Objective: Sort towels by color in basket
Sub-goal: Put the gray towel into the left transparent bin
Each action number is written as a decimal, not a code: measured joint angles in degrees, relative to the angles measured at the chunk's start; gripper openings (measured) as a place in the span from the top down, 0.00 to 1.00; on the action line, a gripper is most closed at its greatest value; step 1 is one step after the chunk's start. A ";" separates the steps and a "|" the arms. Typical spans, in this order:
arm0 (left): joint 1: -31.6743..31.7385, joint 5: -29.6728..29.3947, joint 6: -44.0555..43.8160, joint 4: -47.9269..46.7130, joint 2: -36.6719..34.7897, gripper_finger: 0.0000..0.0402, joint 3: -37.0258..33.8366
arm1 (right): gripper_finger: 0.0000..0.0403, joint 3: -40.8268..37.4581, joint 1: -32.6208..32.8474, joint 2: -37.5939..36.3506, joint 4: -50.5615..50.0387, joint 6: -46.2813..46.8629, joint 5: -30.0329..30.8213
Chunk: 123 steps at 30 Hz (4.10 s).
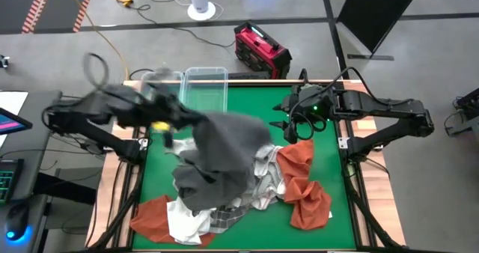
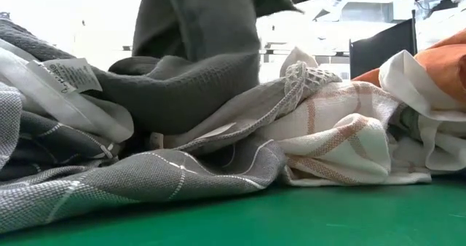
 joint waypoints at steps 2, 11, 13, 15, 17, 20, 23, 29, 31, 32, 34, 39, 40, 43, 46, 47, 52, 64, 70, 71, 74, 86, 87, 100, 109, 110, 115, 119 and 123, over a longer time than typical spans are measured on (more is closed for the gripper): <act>0.04 -2.75 4.36 4.31 -3.13 1.00 0.00 | 0.30 0.00 0.00 0.00 -0.02 0.02 0.00; 0.58 -9.50 28.56 25.09 -9.64 1.00 0.00 | 0.30 0.00 -0.44 0.00 0.00 0.18 0.04; 0.63 -9.80 34.90 30.84 -9.99 1.00 0.00 | 0.30 0.00 -0.79 0.01 0.01 0.21 0.07; 0.62 -9.68 39.87 35.68 -10.55 1.00 0.00 | 0.30 0.00 -1.08 0.02 0.24 0.21 0.08; 0.63 -9.60 43.92 39.31 -11.20 1.00 0.36 | 0.30 0.00 -1.18 0.02 0.72 0.22 0.20; 0.63 -12.23 51.69 40.18 -11.43 1.00 2.99 | 0.30 0.00 -1.18 0.04 1.88 0.22 0.26; 0.63 -19.21 59.76 40.49 -11.01 1.00 5.88 | 0.30 0.00 -1.18 0.04 3.17 0.22 0.26; 0.63 -33.59 73.95 40.31 -9.95 1.00 9.63 | 0.30 0.00 -1.18 0.04 4.22 0.18 0.26; 0.63 -35.94 75.47 40.59 -10.11 1.00 9.86 | 0.30 0.00 -1.18 0.05 4.38 0.01 0.25; 0.63 -36.09 76.05 41.12 -10.21 1.00 9.88 | 0.30 0.00 -1.18 0.07 4.38 -0.13 0.24; 0.65 -36.13 77.19 43.29 -10.25 1.00 9.90 | 0.30 0.00 -1.22 0.07 4.48 -0.72 0.24; 0.65 -36.09 74.84 44.94 -9.61 1.00 9.85 | 0.30 0.00 -1.68 0.07 6.35 -2.10 0.20; 0.65 -36.08 73.39 44.96 -9.14 1.00 9.82 | 0.30 0.00 -1.92 0.07 6.71 -2.46 0.18; 0.67 -34.99 68.27 46.60 -6.85 1.00 9.81 | 0.30 0.00 -2.28 0.07 7.49 -2.90 0.17; 0.65 -31.42 65.01 51.92 -3.66 1.00 9.76 | 0.30 0.00 -2.29 0.24 7.44 -3.01 0.17; 0.67 -29.66 64.25 54.41 -2.61 1.00 9.75 | 0.30 -0.02 -2.27 0.26 7.37 -3.10 0.17; 2.34 -23.31 65.60 67.11 1.72 1.00 9.70 | 0.30 -0.02 -1.66 0.26 7.34 -2.92 0.15; 17.33 -20.46 61.31 62.12 4.11 1.00 11.00 | 0.30 -0.04 1.37 0.26 7.07 -2.50 0.00; 26.26 -21.01 52.99 38.10 5.90 1.00 20.07 | 0.30 -0.04 1.66 0.26 7.09 -1.31 0.00; 27.72 -21.03 51.68 34.09 6.20 1.00 21.40 | 0.30 -0.04 1.66 0.26 7.09 -1.30 0.00; 31.54 -21.22 47.65 23.02 6.93 1.00 24.29 | 0.30 -0.04 1.64 0.26 7.11 -1.29 0.00; 40.85 -8.11 38.03 27.96 8.63 1.00 24.35 | 0.30 -0.02 1.49 0.24 7.11 -1.10 0.04; 41.29 -7.83 38.83 27.95 8.67 1.00 24.35 | 0.30 -0.04 1.49 0.24 7.11 -1.07 0.04; 42.11 -17.48 44.74 6.78 5.82 1.00 24.33 | 0.30 -0.03 1.53 0.31 6.97 1.28 0.21; 42.09 -21.10 47.79 9.06 1.39 1.00 24.39 | 0.30 -0.02 1.38 0.46 6.80 1.90 0.26; 42.09 -21.32 47.02 6.71 1.09 1.00 24.39 | 0.30 -0.03 1.16 0.46 6.80 1.91 0.26; 41.99 -27.82 49.87 1.48 0.60 1.00 24.39 | 0.30 -0.02 0.99 0.47 6.82 1.90 0.26; 41.41 -28.28 43.39 -8.31 0.63 1.00 24.37 | 0.30 -0.04 0.98 0.48 6.82 1.90 0.26; 41.41 -28.58 33.47 -23.22 2.02 1.00 24.37 | 0.30 -0.02 0.76 0.48 6.80 1.86 0.24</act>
